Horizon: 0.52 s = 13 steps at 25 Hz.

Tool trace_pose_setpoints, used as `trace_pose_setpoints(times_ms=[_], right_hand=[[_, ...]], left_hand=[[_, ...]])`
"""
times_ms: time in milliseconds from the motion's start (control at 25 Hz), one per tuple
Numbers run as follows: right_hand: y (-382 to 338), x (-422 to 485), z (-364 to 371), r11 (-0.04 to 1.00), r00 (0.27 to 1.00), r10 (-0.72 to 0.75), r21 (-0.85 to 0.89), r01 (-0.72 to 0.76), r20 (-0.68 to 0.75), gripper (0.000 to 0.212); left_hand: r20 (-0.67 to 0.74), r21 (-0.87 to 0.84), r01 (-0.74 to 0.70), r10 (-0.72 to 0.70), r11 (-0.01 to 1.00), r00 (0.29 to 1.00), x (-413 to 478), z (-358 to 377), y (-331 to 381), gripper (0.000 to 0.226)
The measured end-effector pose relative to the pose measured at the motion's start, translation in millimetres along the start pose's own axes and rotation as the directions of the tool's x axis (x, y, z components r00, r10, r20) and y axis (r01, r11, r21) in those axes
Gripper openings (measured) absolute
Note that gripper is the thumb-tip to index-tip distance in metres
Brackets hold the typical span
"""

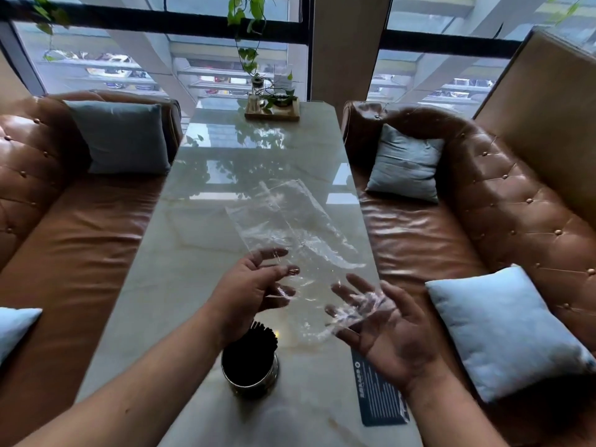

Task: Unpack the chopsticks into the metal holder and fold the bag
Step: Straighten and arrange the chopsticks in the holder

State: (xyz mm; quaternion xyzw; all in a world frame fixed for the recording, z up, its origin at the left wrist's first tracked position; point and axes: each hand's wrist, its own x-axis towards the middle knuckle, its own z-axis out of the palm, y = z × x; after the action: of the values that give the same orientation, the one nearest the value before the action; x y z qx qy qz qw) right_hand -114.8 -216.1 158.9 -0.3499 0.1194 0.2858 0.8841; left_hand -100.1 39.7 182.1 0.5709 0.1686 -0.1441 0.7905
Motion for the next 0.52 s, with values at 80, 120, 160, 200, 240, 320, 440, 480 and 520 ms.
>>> trace_pose_setpoints(times_ms=[80,120,160,200,240,320,440,480,520], right_hand=[[-24.4,-2.0,-16.4,0.991,0.994,0.095,-0.096,-0.090,0.054,0.071],[-33.4,1.1,-20.9,0.972,0.989,0.142,-0.196,-0.133,0.033,0.068],[-39.6,7.3,-24.2,0.931,0.985,0.168,-0.324,-0.167,-0.023,0.063],[-42.7,15.8,-26.0,0.870,0.982,0.164,-0.455,-0.190,-0.096,0.055],[-44.0,25.8,-28.1,0.805,0.978,0.120,-0.560,-0.196,-0.169,0.044],[-44.6,45.1,-36.9,0.706,0.963,0.000,-0.682,-0.190,-0.268,0.021],[-46.4,63.9,-65.5,0.647,0.931,-0.065,-0.726,-0.235,-0.359,0.010],[-46.0,67.8,-77.3,0.638,0.923,-0.061,-0.726,-0.257,-0.381,0.010],[-44.9,71.5,-89.5,0.632,0.913,-0.057,-0.723,-0.280,-0.404,0.010]], left_hand=[[0.086,0.161,0.057,-0.072,0.985,0.994,8.4,-10.8,11.5,0.031],[0.123,0.246,0.077,-0.110,0.966,0.986,12.7,-12.5,15.2,0.030],[0.150,0.324,0.092,-0.148,0.941,0.978,18.1,-10.7,16.4,0.029],[0.164,0.394,0.101,-0.178,0.914,0.970,23.7,-5.8,15.4,0.027],[0.153,0.457,0.106,-0.196,0.883,0.969,30.0,1.8,12.2,0.024],[0.038,0.556,0.114,-0.162,0.823,0.986,45.8,19.9,-1.9,0.019],[-0.148,0.619,0.135,-0.054,0.774,0.987,71.2,42.9,-34.1,0.026],[-0.174,0.637,0.150,-0.049,0.756,0.983,78.6,49.1,-46.1,0.026],[-0.196,0.650,0.172,-0.056,0.740,0.979,85.4,54.0,-58.6,0.025]])
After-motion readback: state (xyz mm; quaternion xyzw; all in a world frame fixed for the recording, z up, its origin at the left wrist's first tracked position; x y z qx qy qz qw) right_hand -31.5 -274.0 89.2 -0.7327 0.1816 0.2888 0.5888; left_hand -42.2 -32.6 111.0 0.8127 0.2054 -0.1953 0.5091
